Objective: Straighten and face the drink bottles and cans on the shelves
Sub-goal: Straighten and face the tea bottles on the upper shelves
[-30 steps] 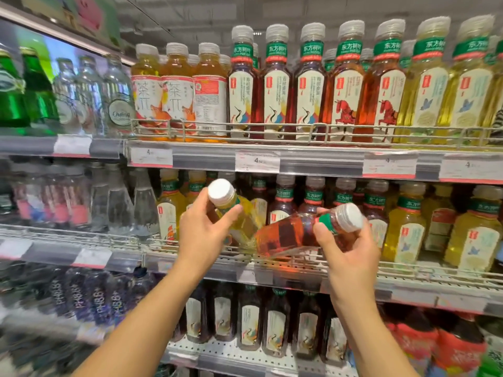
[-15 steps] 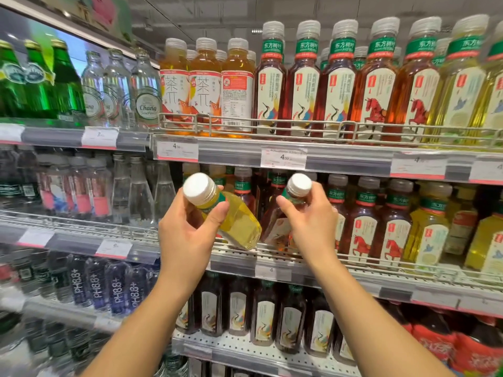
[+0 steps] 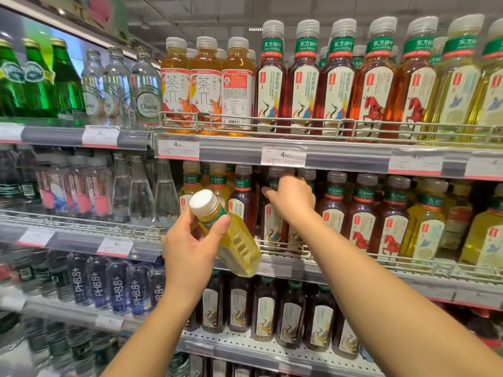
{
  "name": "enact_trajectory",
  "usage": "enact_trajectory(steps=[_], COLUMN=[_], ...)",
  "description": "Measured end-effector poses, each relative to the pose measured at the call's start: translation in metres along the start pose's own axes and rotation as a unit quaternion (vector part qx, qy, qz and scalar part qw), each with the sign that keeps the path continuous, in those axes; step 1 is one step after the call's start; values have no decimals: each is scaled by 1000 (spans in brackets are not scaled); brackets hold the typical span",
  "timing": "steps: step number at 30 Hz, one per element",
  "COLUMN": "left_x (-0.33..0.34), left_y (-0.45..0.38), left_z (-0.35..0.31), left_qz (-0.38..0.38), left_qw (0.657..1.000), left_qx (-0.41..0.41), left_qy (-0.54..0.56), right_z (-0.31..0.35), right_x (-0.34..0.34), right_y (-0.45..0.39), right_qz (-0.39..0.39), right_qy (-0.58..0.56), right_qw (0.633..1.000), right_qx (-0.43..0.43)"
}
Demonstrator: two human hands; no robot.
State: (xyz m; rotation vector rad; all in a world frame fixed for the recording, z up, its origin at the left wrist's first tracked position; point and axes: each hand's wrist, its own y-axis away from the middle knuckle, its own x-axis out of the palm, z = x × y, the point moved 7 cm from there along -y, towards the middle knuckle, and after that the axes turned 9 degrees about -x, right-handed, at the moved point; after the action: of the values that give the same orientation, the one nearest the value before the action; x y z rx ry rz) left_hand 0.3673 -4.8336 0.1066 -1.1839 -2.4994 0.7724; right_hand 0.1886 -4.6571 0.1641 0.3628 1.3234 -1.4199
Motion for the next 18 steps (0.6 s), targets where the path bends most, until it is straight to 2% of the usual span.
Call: enact_trajectory(steps=[5, 8, 11, 14, 18], left_x=[16, 31, 54, 86, 133], left_y=[7, 10, 17, 31, 54], left_z=[-2, -3, -6, -20, -30], left_qz=[5, 10, 34, 83, 128], left_qw=[1000, 999, 998, 995, 988], left_qx=[-21, -30, -31, -31, -32], left_qy=[-11, -23, -37, -53, -75], right_z=[-10, -21, -35, -58, -100], right_x=[-10, -21, -22, -19, -19], right_y=[31, 71, 119, 166, 200], right_qz=[-25, -56, -9, 45, 42], right_qy=[-81, -180, -217, -246, -196], right_qw=[995, 978, 968, 963, 978], right_qx=[-47, -92, -124, -98, -61])
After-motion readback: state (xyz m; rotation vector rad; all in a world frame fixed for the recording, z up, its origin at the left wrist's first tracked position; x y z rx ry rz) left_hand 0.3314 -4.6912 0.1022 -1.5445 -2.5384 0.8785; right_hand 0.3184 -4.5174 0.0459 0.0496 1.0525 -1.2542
